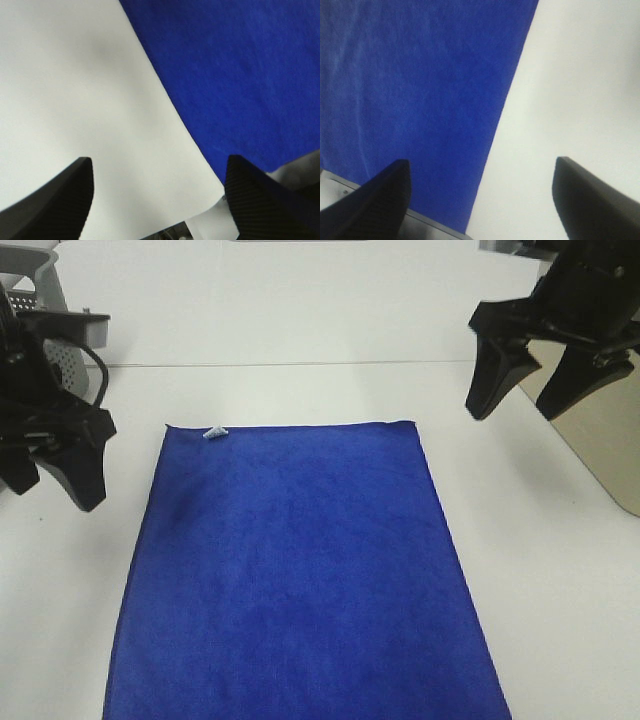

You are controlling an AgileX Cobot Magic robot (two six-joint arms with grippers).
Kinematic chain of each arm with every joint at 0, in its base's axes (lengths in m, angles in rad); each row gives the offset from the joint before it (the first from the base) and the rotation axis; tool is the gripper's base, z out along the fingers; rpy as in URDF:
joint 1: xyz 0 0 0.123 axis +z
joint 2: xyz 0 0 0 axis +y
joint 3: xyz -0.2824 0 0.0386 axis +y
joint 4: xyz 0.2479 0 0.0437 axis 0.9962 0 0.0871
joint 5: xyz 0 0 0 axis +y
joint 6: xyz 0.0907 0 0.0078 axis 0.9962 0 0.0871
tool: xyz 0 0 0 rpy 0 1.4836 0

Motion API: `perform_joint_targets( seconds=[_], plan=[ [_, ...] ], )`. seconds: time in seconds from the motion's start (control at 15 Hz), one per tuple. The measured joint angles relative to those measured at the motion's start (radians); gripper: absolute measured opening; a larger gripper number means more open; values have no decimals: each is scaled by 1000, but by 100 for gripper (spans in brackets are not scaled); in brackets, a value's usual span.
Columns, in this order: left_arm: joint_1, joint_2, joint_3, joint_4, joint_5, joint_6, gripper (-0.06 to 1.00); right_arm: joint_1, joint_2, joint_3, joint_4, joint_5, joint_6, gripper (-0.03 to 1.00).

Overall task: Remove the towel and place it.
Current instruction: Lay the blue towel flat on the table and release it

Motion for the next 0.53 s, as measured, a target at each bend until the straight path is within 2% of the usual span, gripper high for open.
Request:
perform_joint_targets(
  seconds=[0.13, 0.2, 0.27, 0.53],
  plan=[
    [51, 34, -46, -10, -42, 0, 69, -72, 63, -98, 117, 21, -93, 76],
    [103, 82, -75, -47, -77, 13, 69, -93, 98, -132, 162, 21, -131, 76],
    [121, 95, -81, -63, -89, 21, 69, -106, 126, -158, 184, 21, -143, 76],
    [221, 216, -148, -212, -144, 124, 69, -108, 178, -172, 198, 22, -151, 76]
  ],
)
